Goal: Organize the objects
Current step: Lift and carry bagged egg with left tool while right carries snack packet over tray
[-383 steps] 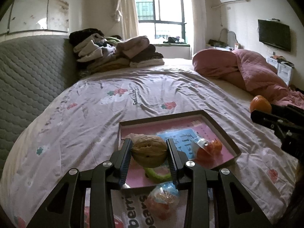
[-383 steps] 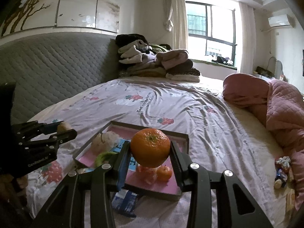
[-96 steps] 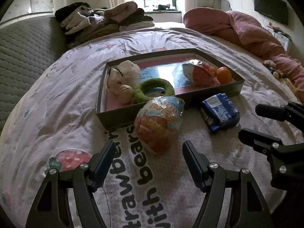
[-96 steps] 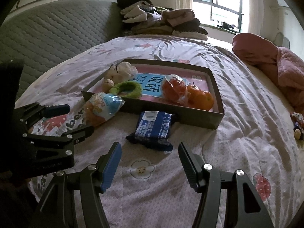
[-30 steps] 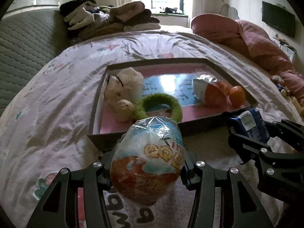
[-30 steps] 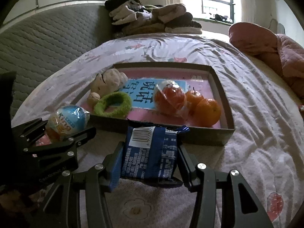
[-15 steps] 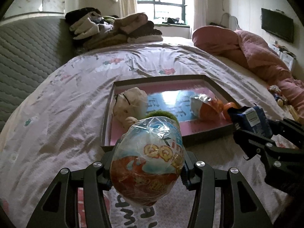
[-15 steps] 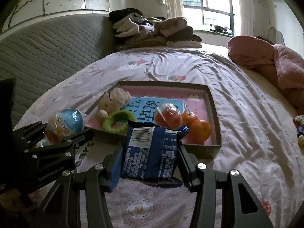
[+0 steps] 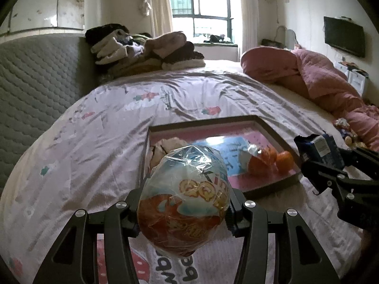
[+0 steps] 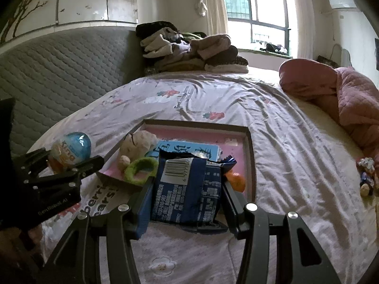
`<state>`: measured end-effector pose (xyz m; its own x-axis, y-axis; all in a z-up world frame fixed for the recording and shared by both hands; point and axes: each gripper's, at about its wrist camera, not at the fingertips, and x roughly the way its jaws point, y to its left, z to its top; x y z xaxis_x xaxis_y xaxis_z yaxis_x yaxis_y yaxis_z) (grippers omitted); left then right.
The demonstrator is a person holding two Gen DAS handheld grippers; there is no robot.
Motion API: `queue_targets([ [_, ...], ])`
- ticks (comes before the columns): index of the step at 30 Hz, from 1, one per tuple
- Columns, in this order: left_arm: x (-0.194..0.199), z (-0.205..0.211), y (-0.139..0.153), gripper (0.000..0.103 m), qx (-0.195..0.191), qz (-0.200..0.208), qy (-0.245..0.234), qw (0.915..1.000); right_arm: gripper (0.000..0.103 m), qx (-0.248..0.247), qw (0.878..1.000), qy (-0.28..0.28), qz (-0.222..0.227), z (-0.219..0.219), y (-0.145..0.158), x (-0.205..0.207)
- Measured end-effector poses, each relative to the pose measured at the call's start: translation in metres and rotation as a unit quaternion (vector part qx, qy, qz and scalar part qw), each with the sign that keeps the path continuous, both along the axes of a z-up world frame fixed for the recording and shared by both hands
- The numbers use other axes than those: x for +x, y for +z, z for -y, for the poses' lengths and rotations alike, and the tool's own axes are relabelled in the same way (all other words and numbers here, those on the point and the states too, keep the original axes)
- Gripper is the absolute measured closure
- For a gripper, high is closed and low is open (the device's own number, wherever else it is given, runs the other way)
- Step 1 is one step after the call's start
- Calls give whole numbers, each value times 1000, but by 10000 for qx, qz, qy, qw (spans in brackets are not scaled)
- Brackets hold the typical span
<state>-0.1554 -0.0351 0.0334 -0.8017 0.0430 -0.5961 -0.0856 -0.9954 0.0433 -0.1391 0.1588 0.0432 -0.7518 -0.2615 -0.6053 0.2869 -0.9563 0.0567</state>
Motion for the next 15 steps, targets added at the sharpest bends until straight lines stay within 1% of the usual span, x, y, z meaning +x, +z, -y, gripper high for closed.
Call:
queue_targets([
  [10,-10,4,18,50,-8,-80,-23,10000,51,16,9998,-32,-171,-3,19,-11],
  [15,-20,5,31,50,-48,-213,-27,9998,51,79,9995,-9,-295,-1,32,-20],
])
